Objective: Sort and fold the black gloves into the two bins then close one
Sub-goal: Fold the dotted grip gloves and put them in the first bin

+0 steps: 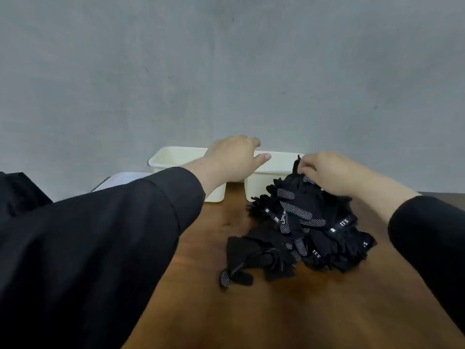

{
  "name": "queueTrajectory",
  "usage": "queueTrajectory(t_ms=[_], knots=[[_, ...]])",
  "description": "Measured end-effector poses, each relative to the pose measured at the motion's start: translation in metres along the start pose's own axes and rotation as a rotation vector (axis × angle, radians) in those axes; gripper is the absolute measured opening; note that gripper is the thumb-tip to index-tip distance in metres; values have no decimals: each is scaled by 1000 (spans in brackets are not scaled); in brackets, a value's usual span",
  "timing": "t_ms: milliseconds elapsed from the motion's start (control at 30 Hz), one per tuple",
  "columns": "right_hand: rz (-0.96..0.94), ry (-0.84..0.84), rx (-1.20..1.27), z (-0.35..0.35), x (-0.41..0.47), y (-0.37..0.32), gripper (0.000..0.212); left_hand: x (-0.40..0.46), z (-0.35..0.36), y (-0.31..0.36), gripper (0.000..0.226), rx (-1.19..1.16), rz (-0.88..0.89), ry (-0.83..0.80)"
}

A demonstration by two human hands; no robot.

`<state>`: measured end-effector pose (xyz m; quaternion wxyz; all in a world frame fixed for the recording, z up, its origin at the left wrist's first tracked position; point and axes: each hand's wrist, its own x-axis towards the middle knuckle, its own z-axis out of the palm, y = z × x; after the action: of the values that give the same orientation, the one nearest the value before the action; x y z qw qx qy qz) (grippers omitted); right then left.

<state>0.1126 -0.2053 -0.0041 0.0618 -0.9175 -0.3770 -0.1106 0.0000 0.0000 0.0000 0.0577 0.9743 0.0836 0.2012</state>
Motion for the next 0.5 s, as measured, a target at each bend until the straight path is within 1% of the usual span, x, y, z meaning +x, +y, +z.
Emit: queueTrajectory(t_ms=[67,100,167,233,333,367,400,500], knots=[[11,-58,37,9,-7,13,21,4,13,13,52,-79,7,-29],[5,-95,54,17,-11,20,25,7,24,19,50,-119,6,-40],[28,-184,97,31,-19,29,42,11,42,32,48,-191,-9,-80],[62,-198,133,45,-21,37,57,17,61,41,48,-235,-15,-119],[106,-131,111,68,-14,44,67,21,85,50,45,-339,-13,-178],[121,-107,73,74,-11,44,67,22,94,51,43,-412,-21,-206],[124,-85,43,81,-8,45,62,23,102,51,43,-485,-36,-236],[93,24,71,95,0,45,28,27,124,46,51,-610,-59,-274]])
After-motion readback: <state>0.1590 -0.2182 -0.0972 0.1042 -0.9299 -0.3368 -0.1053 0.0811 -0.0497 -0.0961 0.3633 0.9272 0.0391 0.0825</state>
